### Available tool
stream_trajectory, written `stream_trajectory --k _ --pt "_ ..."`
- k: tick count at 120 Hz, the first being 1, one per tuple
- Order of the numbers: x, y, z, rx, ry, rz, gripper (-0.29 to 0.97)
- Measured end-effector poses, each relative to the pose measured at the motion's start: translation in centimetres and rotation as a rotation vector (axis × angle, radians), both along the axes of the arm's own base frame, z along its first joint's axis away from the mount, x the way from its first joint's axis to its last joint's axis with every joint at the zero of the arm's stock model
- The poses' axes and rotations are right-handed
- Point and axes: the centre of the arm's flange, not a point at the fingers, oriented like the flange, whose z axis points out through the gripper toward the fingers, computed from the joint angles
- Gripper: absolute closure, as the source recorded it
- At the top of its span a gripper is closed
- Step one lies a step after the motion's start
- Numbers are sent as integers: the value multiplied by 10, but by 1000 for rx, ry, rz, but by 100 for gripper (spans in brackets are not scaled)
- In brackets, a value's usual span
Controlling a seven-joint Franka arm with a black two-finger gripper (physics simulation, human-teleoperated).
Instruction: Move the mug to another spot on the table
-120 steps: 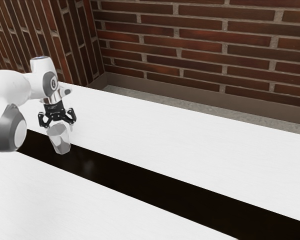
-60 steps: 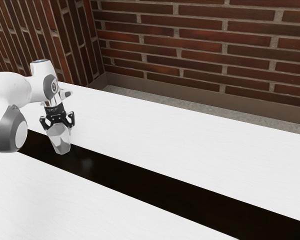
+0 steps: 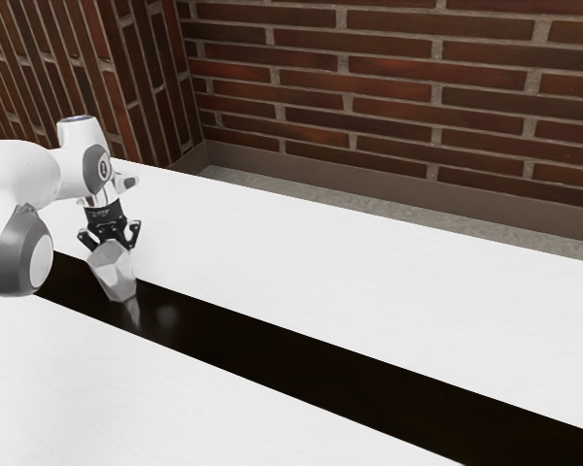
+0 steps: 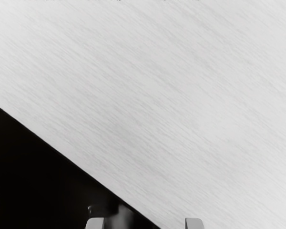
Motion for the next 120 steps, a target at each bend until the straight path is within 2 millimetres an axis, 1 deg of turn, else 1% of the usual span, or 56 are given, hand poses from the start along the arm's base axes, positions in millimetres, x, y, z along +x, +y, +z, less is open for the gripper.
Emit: stream_trajectory --k 15,29,45,57,67,74,95,120 --pt "-2 2 4 3 7 7 63" --pt "-4 4 16 5 17 17 66" --pt "-6 0 30 -12 38 28 67" --pt "-7 -10 38 -31 59 34 67" --pt "-5 -23 45 -50 77 35 67" --pt "-3 -35 47 -70 88 34 67" --pt "6 -79 44 -118 128 24 67" --pt "15 -131 43 -146 168 3 72"
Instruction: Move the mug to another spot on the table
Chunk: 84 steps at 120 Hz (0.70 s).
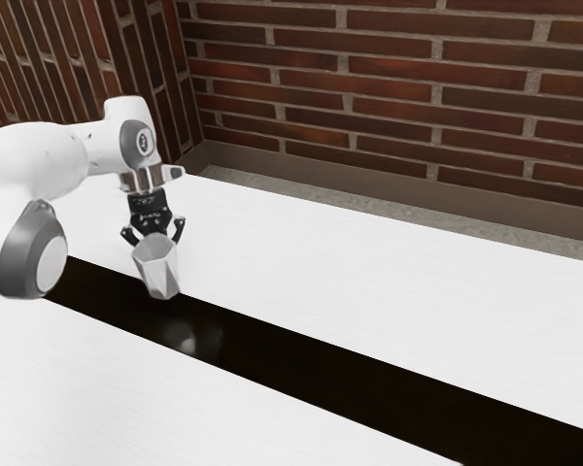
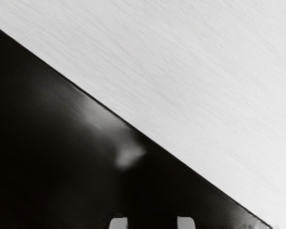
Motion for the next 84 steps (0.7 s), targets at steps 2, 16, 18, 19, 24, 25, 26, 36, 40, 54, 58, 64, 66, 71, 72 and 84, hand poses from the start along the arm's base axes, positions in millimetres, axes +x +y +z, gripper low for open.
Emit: stream_trajectory --k 2,16,18,19,24,25,26,36,40,54,58,64,66,71,72,84 --pt "0 -4 0 -1 4 -2 73" --pt "0 -26 -6 -6 30 -8 74" --pt "1 -28 -7 -6 33 -9 75" --pt "1 -30 -7 -6 34 -9 75" --pt "1 -37 -9 -8 41 -11 74" --pt "1 -38 -9 -8 42 -11 74" --pt "1 -40 -9 -9 43 -11 74" --pt "2 -53 -13 -10 54 -14 73" --pt "2 -58 -15 -11 58 -14 73" --pt "2 -72 -22 -13 74 -14 73" --pt "3 -76 -25 -13 77 -14 73" --pt "3 -81 -30 -13 83 -12 73" --pt "3 -82 -32 -12 85 -11 73" --pt "4 -85 -36 -12 89 -9 73" --pt "4 -85 -37 -12 90 -8 73" --pt "4 -87 -47 -9 100 3 72"
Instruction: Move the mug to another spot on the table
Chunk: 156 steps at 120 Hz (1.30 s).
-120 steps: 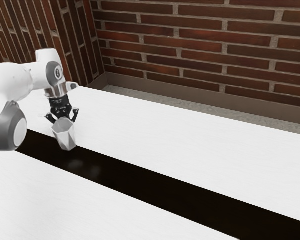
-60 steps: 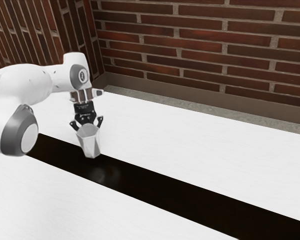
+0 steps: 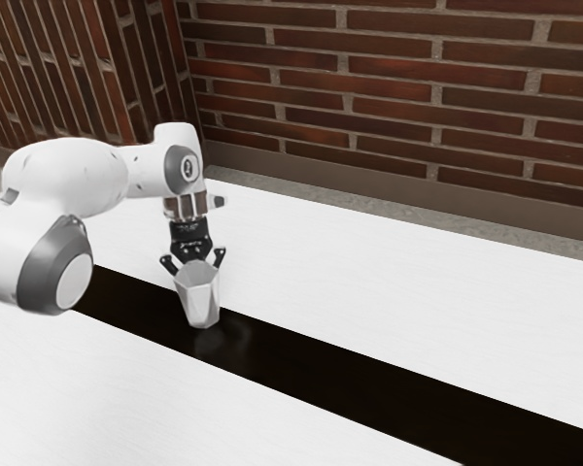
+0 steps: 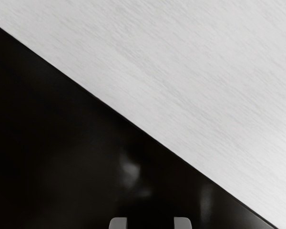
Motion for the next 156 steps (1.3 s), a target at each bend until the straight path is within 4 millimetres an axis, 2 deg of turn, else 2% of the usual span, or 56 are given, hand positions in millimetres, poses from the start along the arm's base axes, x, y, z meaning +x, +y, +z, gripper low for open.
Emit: stream_trajectory --k 24,43,78,99,111,122,135,139,148,156 --pt "1 -2 -14 4 8 17 72" --pt "2 -3 -17 9 5 29 71" --pt "3 -6 -18 3 -5 53 24" --pt "4 -4 -13 8 -14 59 11" --pt "5 -2 -1 13 -29 54 7" --pt "6 6 26 24 -64 51 4" --pt "5 7 89 29 -140 34 2" --pt "3 4 118 33 -174 21 2" --pt "-16 -10 200 46 -264 -28 1" --pt "-33 -22 251 62 -313 -81 1"
